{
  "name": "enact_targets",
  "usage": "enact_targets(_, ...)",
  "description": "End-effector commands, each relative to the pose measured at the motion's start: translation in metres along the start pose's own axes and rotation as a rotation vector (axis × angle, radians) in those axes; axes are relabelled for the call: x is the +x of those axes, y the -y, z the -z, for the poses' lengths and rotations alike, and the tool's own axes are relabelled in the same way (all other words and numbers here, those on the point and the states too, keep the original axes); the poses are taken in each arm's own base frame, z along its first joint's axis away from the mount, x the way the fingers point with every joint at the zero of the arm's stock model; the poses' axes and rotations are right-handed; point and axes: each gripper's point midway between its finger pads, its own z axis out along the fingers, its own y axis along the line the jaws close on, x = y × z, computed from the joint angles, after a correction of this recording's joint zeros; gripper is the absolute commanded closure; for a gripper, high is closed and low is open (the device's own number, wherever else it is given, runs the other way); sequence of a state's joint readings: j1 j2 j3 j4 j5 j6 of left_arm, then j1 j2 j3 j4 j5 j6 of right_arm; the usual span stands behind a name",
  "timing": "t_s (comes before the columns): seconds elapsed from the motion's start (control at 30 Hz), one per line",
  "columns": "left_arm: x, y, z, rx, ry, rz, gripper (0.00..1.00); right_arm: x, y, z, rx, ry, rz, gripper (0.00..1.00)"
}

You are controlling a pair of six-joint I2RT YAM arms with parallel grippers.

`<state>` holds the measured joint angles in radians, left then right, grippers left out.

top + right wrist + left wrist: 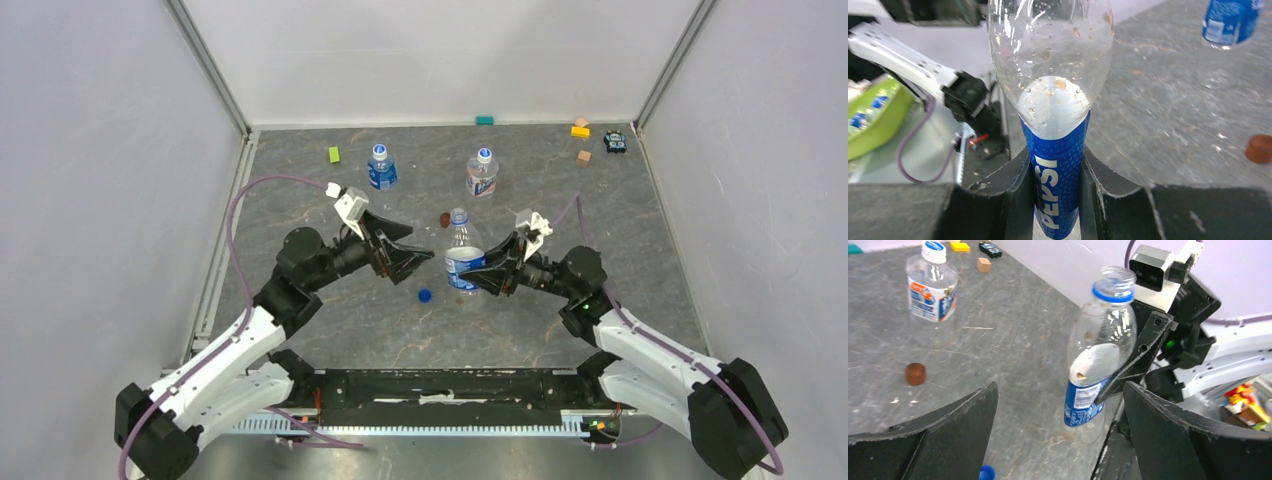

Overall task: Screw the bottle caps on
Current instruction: Place the plastic bottle at the center of the board.

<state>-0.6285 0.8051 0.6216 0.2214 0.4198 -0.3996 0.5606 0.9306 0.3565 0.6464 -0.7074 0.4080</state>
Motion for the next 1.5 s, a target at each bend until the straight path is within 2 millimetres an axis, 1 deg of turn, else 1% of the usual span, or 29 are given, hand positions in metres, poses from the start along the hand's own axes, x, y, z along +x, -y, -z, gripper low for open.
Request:
enact_targets(0.0, -0.018, 0.017, -0.015, 0.069, 0.093, 0.162, 0.00, -0.053, -0.036, 0.001, -0.151, 0.219, -0.009, 0.76)
enact_targets(0.13, -0.018, 0.022, -0.028, 0.038, 0.109, 0.203, 0.00, -0.052, -0.032, 0.000, -0.137, 0.220, -0.011, 0.76)
enact_targets(0.2, -0.020, 0.033, -0.033, 0.036, 0.122, 0.205, 0.00, -0.050, -0.031, -0.001, -0.135, 0.214, -0.010, 0.76)
enact_targets(0.27, -0.022, 0.040, -0.038, 0.015, 0.136, 0.219, 0.00, -0.046, -0.022, -0.004, -0.096, 0.201, 0.005, 0.76)
enact_targets(0.3, -0.023, 0.041, -0.039, -0.006, 0.148, 0.229, 0.00, -0.041, -0.017, -0.005, -0.067, 0.181, 0.007, 0.76)
enact_targets(0.37, -0.022, 0.039, -0.042, -0.070, 0.168, 0.241, 0.00, -0.033, -0.006, -0.007, -0.008, 0.151, 0.043, 0.76)
enact_targets(0.43, -0.019, 0.032, -0.044, -0.147, 0.181, 0.231, 0.00, -0.028, 0.000, -0.010, 0.040, 0.125, 0.074, 0.76)
enact_targets(0.5, -0.014, 0.025, -0.047, -0.212, 0.179, 0.254, 0.00, -0.025, 0.003, -0.013, 0.071, 0.101, 0.108, 0.76)
enact_targets(0.67, -0.001, 0.021, -0.057, -0.292, 0.190, 0.318, 0.00, -0.016, 0.013, -0.016, 0.164, 0.069, 0.146, 0.76)
enact_targets(0.8, 0.013, 0.012, -0.056, -0.402, 0.221, 0.314, 0.00, -0.016, 0.014, -0.020, 0.204, 0.070, 0.150, 0.76)
enact_targets(0.97, 0.023, 0.019, -0.059, -0.385, 0.284, 0.316, 0.00, -0.019, 0.013, -0.024, 0.242, 0.086, 0.147, 0.75)
enact_targets(1.03, 0.023, 0.021, -0.059, -0.376, 0.305, 0.316, 0.00, -0.020, 0.012, -0.025, 0.250, 0.091, 0.145, 0.75)
enact_targets(1.17, 0.036, 0.022, -0.060, -0.384, 0.307, 0.318, 0.00, -0.024, 0.014, -0.024, 0.281, 0.128, 0.124, 0.75)
enact_targets(1.27, 0.045, 0.021, -0.061, -0.394, 0.295, 0.304, 0.00, -0.025, 0.011, -0.027, 0.272, 0.135, 0.123, 0.75)
enact_targets(1.33, 0.048, 0.020, -0.061, -0.394, 0.294, 0.290, 0.02, -0.025, 0.008, -0.029, 0.254, 0.132, 0.120, 0.72)
enact_targets(1.4, 0.049, 0.019, -0.059, -0.393, 0.295, 0.268, 0.08, -0.025, 0.005, -0.029, 0.239, 0.130, 0.118, 0.64)
enact_targets(1.47, 0.047, 0.014, -0.052, -0.409, 0.304, 0.240, 0.21, -0.023, 0.004, -0.028, 0.239, 0.124, 0.120, 0.58)
